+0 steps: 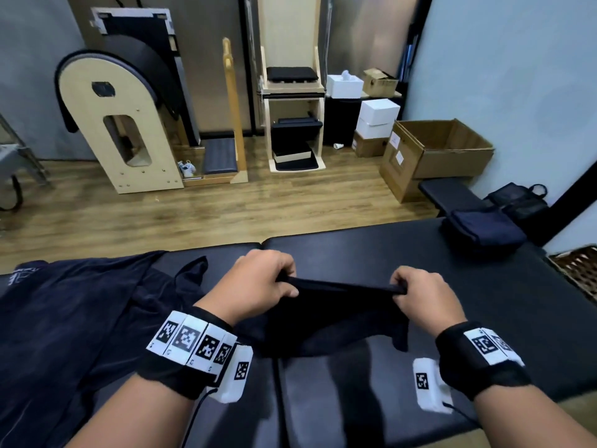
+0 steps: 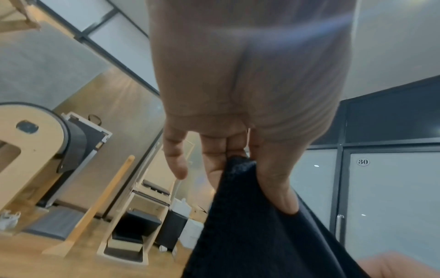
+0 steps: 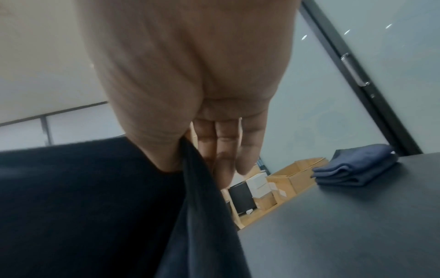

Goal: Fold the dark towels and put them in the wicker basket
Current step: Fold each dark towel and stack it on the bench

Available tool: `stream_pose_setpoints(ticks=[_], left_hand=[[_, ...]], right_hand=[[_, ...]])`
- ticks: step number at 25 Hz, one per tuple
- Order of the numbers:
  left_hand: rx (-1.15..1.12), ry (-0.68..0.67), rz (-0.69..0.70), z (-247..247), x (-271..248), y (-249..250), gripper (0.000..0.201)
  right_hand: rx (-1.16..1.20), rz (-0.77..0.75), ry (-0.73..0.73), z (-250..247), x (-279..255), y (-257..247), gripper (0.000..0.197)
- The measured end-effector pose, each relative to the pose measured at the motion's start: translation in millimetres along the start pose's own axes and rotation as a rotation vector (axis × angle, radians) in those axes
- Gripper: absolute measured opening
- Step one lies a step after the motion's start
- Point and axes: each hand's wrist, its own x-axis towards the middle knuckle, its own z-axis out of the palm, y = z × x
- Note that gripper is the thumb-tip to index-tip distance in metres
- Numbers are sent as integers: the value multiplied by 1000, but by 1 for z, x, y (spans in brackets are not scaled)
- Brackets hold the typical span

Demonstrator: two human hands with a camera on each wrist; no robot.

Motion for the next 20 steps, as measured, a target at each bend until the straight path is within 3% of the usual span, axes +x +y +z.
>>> stream_pose_setpoints(ticks=[2,6,10,15,20], left_hand=[[5,29,-34,-4,11,21,27],[37,164,-58,-2,42,82,24],[160,326,-35,-7,67,140,3],[309,351,-200,-8,67,166,13],[-77,353,-375,1,69,169,16]], right_hand=[[27,16,56,-14,13,29,14],[107,-93,203,-78,45,89,20],[149,-223,445,-149,73,137,22],[85,-350,320,-156,89,164,13],[158,-321,169,-150,102,170,13]])
